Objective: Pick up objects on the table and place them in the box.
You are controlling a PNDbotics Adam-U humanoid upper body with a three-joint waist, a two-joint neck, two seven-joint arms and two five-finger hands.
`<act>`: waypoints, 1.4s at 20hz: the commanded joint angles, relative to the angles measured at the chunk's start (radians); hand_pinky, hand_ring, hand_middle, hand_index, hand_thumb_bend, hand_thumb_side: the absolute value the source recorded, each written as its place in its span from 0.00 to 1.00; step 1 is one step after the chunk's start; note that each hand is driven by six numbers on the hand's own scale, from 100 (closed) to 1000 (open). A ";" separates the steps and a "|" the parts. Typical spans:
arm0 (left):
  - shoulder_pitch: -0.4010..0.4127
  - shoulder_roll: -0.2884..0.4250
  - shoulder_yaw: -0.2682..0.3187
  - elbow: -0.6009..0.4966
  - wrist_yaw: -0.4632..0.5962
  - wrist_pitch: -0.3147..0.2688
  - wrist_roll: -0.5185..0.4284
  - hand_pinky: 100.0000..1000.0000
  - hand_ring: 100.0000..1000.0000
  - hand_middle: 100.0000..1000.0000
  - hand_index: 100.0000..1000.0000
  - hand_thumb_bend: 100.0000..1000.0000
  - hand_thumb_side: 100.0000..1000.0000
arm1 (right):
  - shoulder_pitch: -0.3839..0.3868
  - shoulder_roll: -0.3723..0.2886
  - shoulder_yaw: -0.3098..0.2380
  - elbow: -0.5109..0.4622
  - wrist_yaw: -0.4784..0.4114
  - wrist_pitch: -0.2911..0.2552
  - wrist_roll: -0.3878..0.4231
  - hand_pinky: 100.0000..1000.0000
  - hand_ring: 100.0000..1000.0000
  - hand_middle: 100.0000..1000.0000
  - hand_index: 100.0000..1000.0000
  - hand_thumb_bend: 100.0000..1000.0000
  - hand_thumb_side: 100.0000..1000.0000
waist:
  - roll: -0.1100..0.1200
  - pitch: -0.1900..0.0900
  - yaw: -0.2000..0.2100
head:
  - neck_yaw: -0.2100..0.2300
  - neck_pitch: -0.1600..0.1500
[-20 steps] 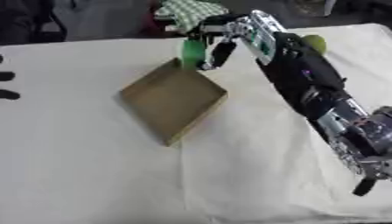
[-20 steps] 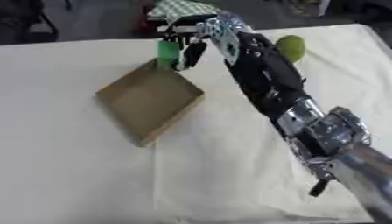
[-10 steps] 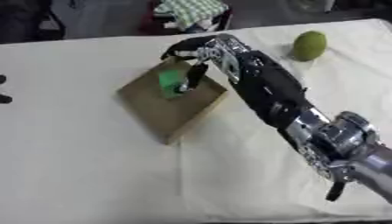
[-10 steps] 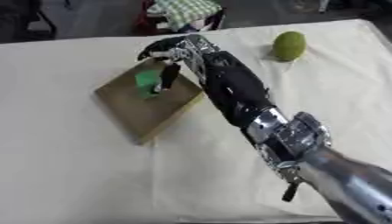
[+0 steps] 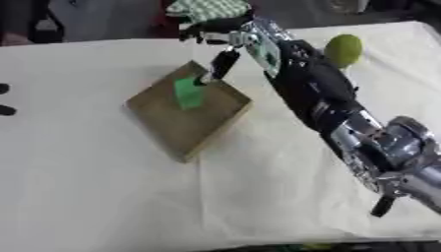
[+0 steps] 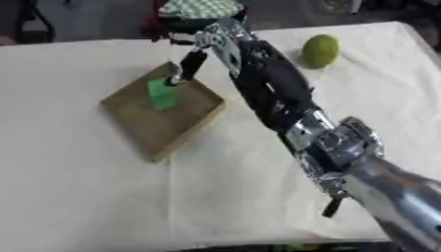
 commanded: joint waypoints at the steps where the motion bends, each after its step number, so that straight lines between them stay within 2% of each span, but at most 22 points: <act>1: -0.008 0.029 0.013 -0.011 0.000 -0.002 0.006 0.57 0.71 0.76 0.78 0.11 0.65 | -0.037 -0.095 -0.033 -0.041 -0.062 0.043 -0.002 0.77 0.84 1.00 1.00 0.41 0.33 | -0.001 -0.014 -0.006 | 0.009 -0.001; 4: -0.005 0.033 0.015 -0.011 -0.002 -0.002 0.008 0.56 0.71 0.76 0.78 0.11 0.65 | -0.034 -0.169 -0.092 0.013 -0.052 0.129 -0.059 0.77 0.83 0.99 1.00 0.40 0.29 | -0.001 -0.014 -0.015 | 0.012 -0.010; 7: -0.002 0.036 0.017 -0.010 -0.003 -0.002 0.010 0.56 0.71 0.76 0.78 0.11 0.65 | -0.014 -0.243 -0.149 0.095 0.003 0.233 -0.192 0.75 0.82 0.97 1.00 0.41 0.27 | -0.002 -0.012 -0.021 | 0.011 -0.022; 10: -0.002 0.036 0.017 -0.009 -0.003 -0.002 0.010 0.56 0.71 0.76 0.78 0.10 0.65 | 0.013 -0.294 -0.181 0.170 0.033 0.320 -0.322 0.74 0.81 0.96 1.00 0.42 0.27 | -0.001 -0.009 -0.024 | 0.010 -0.030; 13: -0.001 0.036 0.016 -0.009 -0.002 -0.002 0.009 0.56 0.71 0.76 0.79 0.10 0.65 | 0.041 -0.329 -0.196 0.230 0.030 0.372 -0.396 0.74 0.81 0.96 1.00 0.42 0.27 | 0.002 -0.006 -0.024 | 0.005 -0.034; 18: -0.001 0.035 0.015 -0.009 0.000 -0.002 0.007 0.57 0.71 0.76 0.78 0.10 0.66 | 0.077 -0.361 -0.206 0.300 -0.012 0.415 -0.455 0.73 0.80 0.94 1.00 0.42 0.27 | 0.010 -0.002 -0.019 | -0.001 -0.039; 23: -0.002 0.032 0.012 -0.009 0.002 -0.002 0.004 0.57 0.71 0.76 0.78 0.10 0.66 | 0.104 -0.362 -0.199 0.348 -0.039 0.434 -0.473 0.73 0.80 0.91 1.00 0.41 0.28 | 0.019 -0.001 -0.016 | -0.010 -0.045; 24: -0.003 0.031 0.011 -0.009 0.002 -0.002 0.003 0.57 0.71 0.76 0.78 0.10 0.66 | 0.108 -0.361 -0.198 0.357 -0.043 0.436 -0.472 0.72 0.79 0.87 0.99 0.51 0.20 | 0.020 -0.001 -0.015 | -0.011 -0.046; 25: -0.003 0.031 0.011 -0.009 0.003 -0.002 0.002 0.57 0.71 0.76 0.78 0.10 0.66 | 0.112 -0.358 -0.196 0.365 -0.049 0.436 -0.467 0.72 0.78 0.86 0.98 0.41 0.27 | 0.022 -0.001 -0.016 | -0.012 -0.048; 28: -0.002 0.030 0.010 -0.008 0.004 -0.001 0.001 0.57 0.71 0.76 0.78 0.10 0.66 | 0.122 -0.349 -0.188 0.387 -0.053 0.435 -0.446 0.71 0.77 0.82 0.94 0.39 0.25 | 0.025 -0.001 -0.018 | -0.012 -0.048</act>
